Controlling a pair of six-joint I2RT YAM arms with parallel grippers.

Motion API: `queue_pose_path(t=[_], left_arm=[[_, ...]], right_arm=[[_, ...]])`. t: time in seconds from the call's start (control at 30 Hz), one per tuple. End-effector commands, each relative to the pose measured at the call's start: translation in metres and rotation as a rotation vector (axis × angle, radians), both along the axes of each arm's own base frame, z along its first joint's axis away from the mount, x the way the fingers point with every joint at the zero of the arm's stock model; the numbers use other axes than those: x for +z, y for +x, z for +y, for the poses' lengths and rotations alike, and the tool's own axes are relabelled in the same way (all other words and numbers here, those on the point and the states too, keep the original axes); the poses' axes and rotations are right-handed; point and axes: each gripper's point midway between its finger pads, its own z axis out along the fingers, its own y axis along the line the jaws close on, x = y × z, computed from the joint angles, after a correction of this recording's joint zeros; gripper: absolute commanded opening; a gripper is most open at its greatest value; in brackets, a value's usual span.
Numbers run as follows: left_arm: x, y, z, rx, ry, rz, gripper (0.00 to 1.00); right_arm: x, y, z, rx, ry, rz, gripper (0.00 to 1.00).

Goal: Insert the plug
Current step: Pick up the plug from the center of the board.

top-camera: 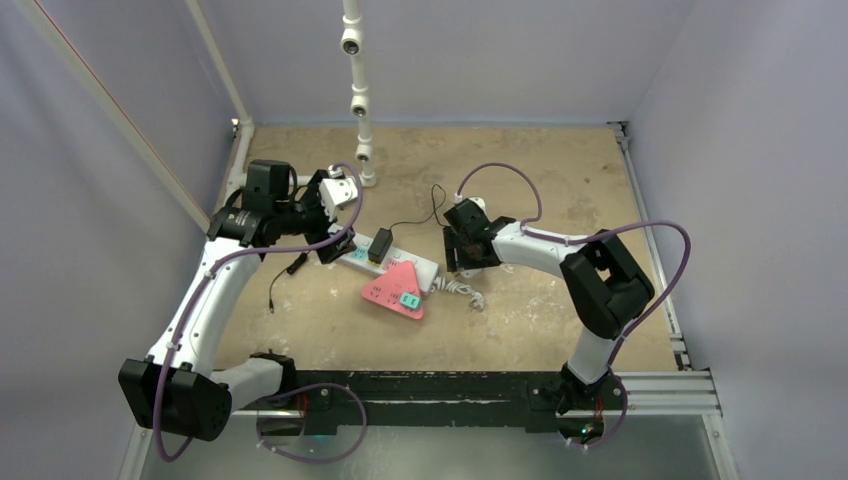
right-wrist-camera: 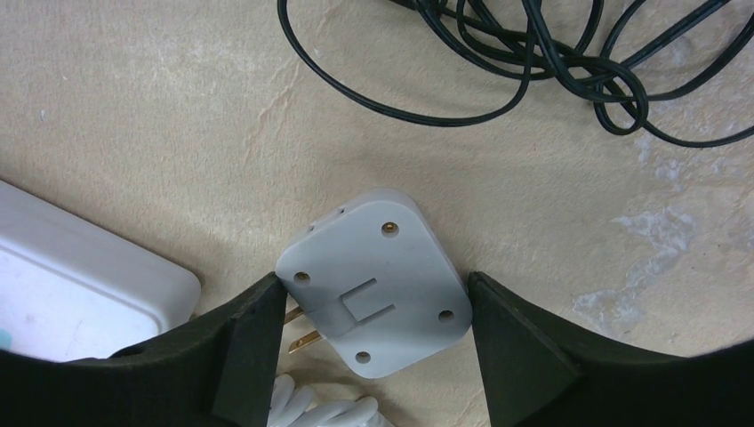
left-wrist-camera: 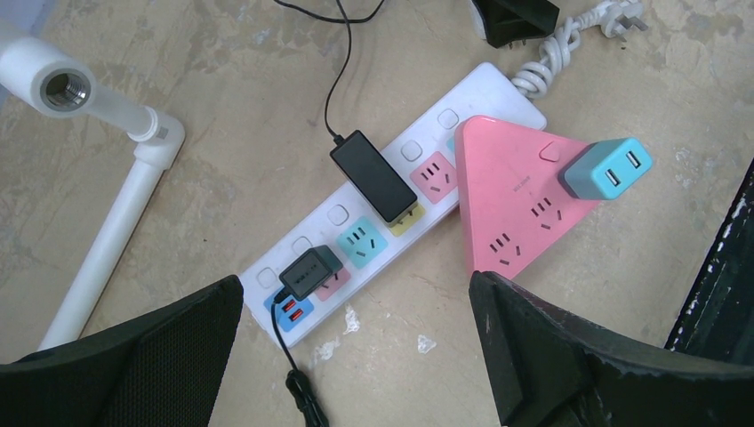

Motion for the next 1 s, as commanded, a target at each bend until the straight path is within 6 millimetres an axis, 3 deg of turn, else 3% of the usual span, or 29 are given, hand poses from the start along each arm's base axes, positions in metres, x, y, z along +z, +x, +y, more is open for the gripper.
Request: queue_pose_path(t=[0.0,0.13,0.3,0.47,0.67,0.97], left_arm=[[0.018,0.004,-0.007,-0.036,-0.036,-0.05,0.99],[0.019,0.003,-0.009,-0.044,-0.047,-0.051,0.99],[0.023,0.003,-0.013,-0.061,-0.069,-0.054,0.99],[0.037,0.006,-0.019,-0.086,-0.1,-0.101,0.99],[0.054,0.013,-0.03,-0.107,-0.146,-0.192,0.99],[0.052,0.006,-0.076,-0.178,-0.142,-0.306,0.99]], right_arm=[[-0.001,0.006,0.006,-0.011,0.021,-0.003,0.65],[0.005,0.008,0.006,-0.019,0.032,-0.022,0.5],[0.026,0.018,0.009,-0.027,0.053,-0.075,0.4],[0.066,0.032,0.016,-0.028,0.091,-0.153,0.39],[0.128,0.047,0.033,-0.022,0.203,-0.264,0.41],[0.206,0.034,0.089,0.102,0.54,-0.275,0.44]])
